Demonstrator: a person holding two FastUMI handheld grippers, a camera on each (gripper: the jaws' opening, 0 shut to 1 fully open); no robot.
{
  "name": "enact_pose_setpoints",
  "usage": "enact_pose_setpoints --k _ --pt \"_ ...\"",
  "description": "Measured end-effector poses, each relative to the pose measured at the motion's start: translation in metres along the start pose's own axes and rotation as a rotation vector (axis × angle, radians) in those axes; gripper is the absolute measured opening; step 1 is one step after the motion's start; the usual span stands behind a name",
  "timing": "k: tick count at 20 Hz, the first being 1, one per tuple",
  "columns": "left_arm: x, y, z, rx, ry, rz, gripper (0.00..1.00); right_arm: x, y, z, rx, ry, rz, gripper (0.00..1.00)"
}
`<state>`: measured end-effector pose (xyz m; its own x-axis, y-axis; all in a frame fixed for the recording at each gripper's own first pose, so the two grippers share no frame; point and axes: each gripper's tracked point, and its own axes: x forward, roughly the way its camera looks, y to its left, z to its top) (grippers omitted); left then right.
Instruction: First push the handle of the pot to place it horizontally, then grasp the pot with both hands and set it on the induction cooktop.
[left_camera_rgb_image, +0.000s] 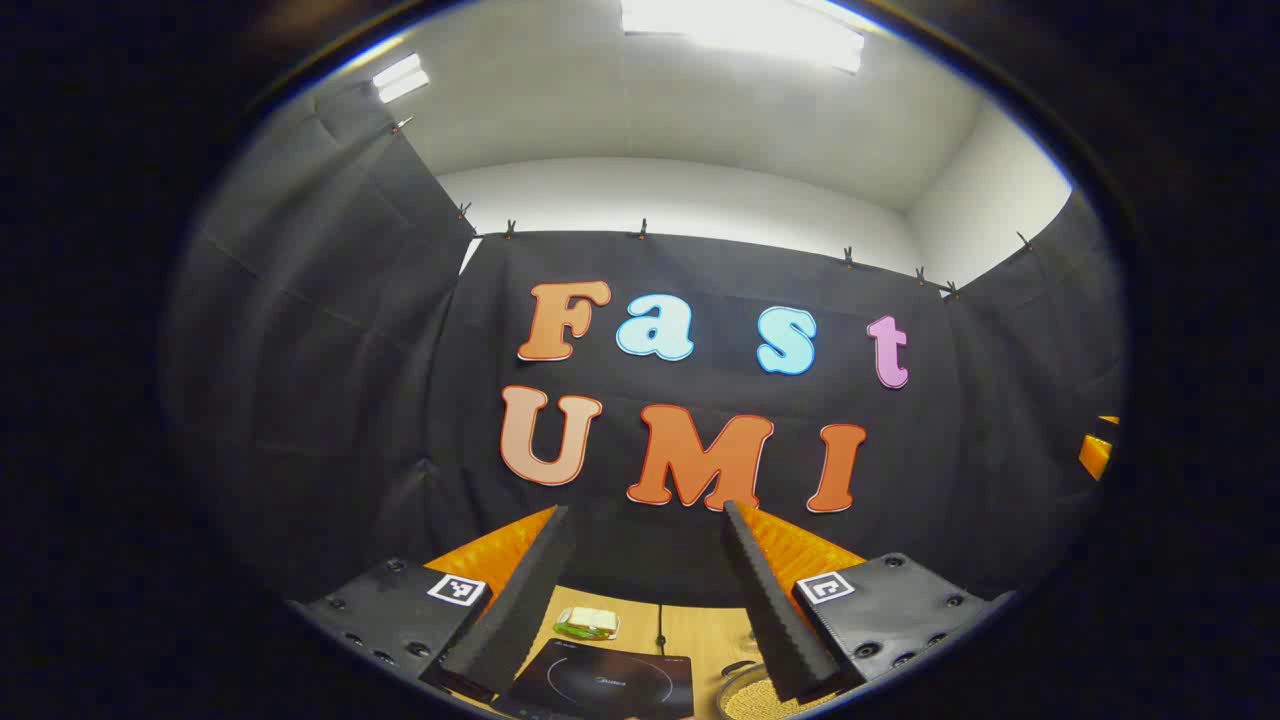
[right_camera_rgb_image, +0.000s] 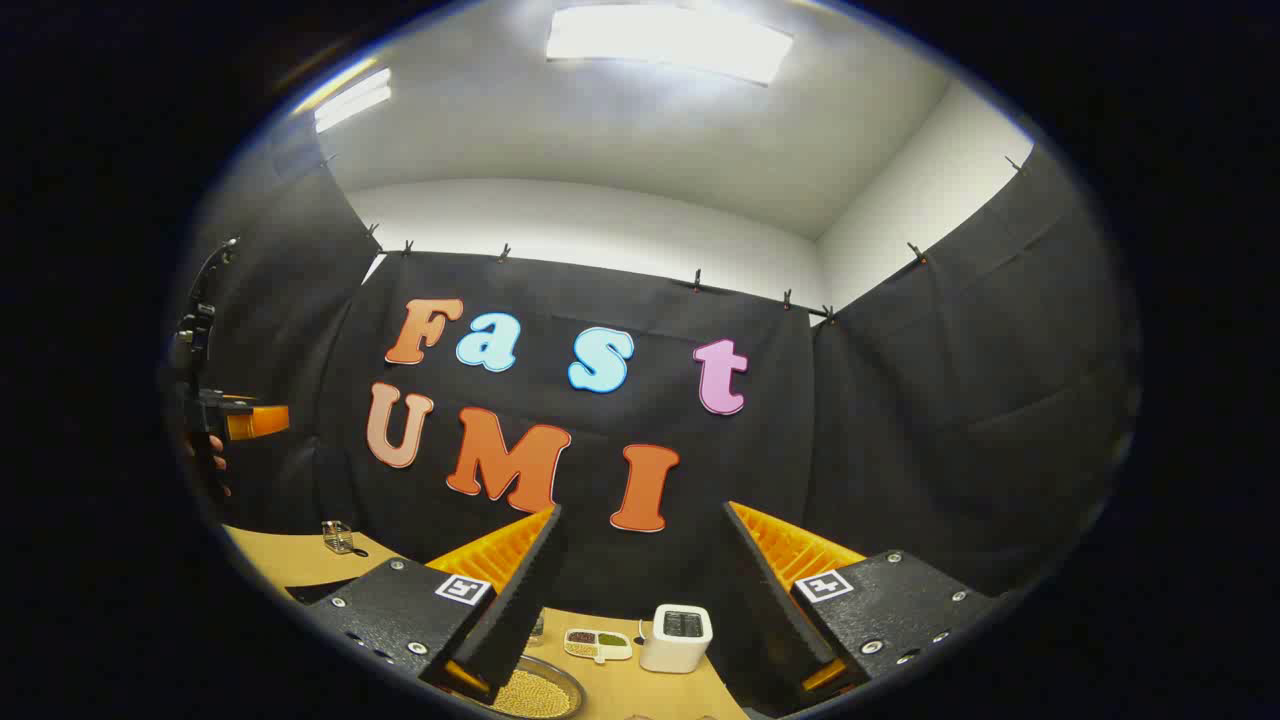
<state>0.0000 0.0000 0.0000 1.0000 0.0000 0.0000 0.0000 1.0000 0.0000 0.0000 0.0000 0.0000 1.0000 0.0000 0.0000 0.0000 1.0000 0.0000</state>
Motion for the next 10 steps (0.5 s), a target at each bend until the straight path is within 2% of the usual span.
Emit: enact_pose_setpoints --k 5,10 --pt "0.0 0.016 0.002 0.023 -0.018 0.035 0.97 0.005 0.02 -0.006 0.028 0.026 0.061 0.95" --pt "0.001 0.02 0.008 0.029 -0.05 0.048 0.98 0.005 0.024 -0.003 0.006 0.015 0.064 0.95"
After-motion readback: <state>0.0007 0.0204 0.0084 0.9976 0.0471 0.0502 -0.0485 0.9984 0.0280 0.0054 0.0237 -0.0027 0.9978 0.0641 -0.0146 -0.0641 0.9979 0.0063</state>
